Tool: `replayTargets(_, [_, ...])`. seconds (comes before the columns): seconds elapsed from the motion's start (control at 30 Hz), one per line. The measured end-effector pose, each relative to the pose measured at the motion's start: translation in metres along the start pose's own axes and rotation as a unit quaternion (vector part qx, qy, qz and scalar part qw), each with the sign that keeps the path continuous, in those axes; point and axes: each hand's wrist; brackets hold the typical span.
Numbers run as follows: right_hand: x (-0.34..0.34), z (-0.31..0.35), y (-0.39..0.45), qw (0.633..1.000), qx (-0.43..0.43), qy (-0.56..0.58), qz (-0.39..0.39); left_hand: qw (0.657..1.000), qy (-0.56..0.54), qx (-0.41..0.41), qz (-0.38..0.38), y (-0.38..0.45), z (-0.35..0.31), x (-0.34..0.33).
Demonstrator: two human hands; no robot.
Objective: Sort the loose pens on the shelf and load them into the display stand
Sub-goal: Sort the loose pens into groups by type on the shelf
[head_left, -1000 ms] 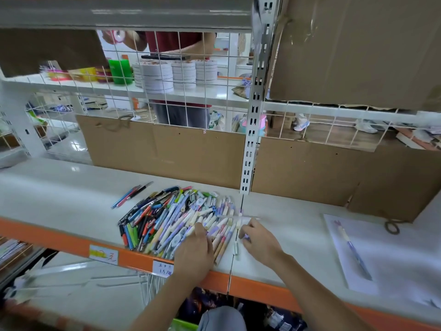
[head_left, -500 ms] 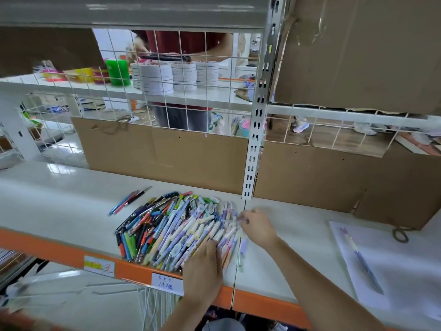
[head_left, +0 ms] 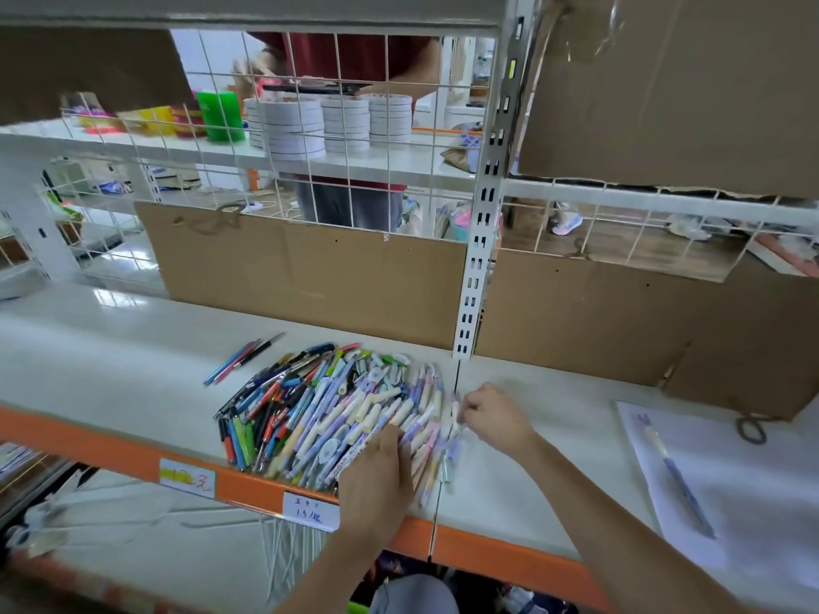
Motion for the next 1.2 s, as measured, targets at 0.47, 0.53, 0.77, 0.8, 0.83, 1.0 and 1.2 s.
replayTargets(0.47, [-0.012, 0.015, 0.022, 0.992, -0.122, -0.016, -0.015, 0.998, 0.025, -0.008, 0.049, -0.007, -0.011, 0.010])
replayTargets(0.53, [-0.008, 0.016, 0.017, 0.991, -0.125, 0.036, -0.039, 0.998, 0.018, -0.009, 0.051, -0.007, -0.010, 0.011])
replayTargets(0.77, [0.015, -0.011, -0.049, 0.892, -0.108, 0.425, -0.108, 0.994, -0.044, -0.092, 0.046, -0.009, -0.026, 0.008])
replayTargets(0.8, [0.018, -0.018, -0.062, 0.874, -0.104, 0.464, -0.103, 0.991, -0.048, -0.114, 0.041, -0.010, -0.030, 0.004])
replayTargets(0.83, [0.020, -0.025, -0.074, 0.857, -0.099, 0.497, -0.099, 0.989, -0.053, -0.132, 0.035, -0.011, -0.035, 0.000])
replayTargets(1.0, [0.012, -0.058, -0.117, 0.822, -0.091, 0.542, -0.146, 0.976, -0.069, -0.207, 0.022, -0.015, -0.056, -0.024])
replayTargets(1.2, [0.007, -0.079, -0.122, 0.772, -0.105, 0.592, -0.203, 0.963, -0.138, -0.218, 0.073, -0.015, -0.047, -0.040])
Point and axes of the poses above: each hand's wrist, its own y-axis towards the middle knuckle, its own x-axis out of the back of the hand, z = x × y, and after that the axes turned 1 degree about x, right-handed
